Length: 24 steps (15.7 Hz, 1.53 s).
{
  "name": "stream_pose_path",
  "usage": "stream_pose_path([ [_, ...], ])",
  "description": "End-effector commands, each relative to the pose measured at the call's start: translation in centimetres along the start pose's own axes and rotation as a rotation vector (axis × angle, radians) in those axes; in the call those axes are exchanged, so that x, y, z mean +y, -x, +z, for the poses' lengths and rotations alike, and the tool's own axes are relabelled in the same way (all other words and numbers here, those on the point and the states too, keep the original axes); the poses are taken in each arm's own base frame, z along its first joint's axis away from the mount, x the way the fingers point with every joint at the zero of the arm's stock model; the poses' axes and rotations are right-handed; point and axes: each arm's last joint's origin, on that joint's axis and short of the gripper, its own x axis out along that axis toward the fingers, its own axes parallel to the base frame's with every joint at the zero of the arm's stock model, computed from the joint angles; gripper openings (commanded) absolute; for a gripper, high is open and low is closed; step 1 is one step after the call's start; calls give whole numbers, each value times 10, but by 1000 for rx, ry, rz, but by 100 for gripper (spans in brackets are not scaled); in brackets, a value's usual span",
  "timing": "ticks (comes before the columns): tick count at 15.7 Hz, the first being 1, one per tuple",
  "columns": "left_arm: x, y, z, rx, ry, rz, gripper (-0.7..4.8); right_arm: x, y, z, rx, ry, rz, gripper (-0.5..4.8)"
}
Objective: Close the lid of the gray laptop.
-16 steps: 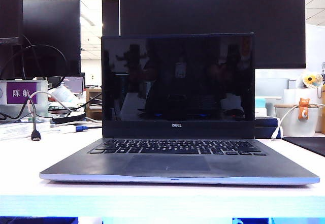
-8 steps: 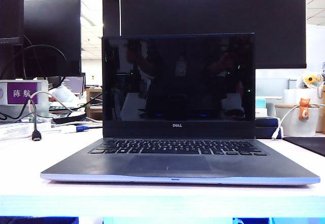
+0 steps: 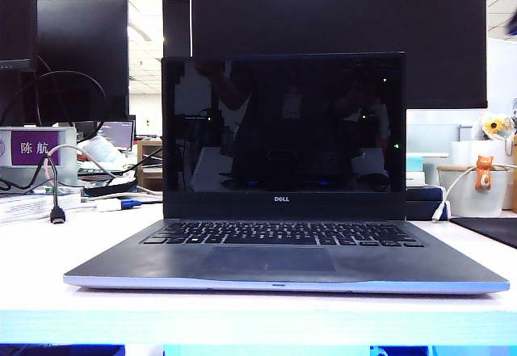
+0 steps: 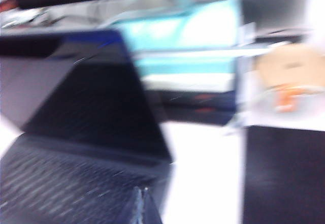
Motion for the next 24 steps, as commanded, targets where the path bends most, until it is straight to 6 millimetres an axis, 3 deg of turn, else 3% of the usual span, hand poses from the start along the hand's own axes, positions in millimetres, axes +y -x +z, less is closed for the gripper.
stream_pose_path([
  [1, 10, -27, 19, 65, -28, -188, -6, 5, 4, 12, 28, 19, 81, -5],
  [7, 31, -61, 55, 140, -38, -288, -6, 19, 20, 59, 118, 67, 166, -5],
  [9, 34, -73, 57, 155, -27, -320, -6, 19, 17, 61, 130, 63, 171, -5],
  [12, 34, -99, 43, 197, -2, -371, -6, 15, 8, 50, 248, 55, 178, -5],
  [16, 28, -134, 15, 279, 53, -397, -6, 16, 6, 50, 254, 43, 244, -5],
  [20, 15, -148, 6, 346, 54, -386, -6, 17, 6, 49, 257, 38, 273, -5],
  [24, -14, -153, 7, 479, -50, -273, -6, 17, 6, 50, 251, 41, 274, -5],
])
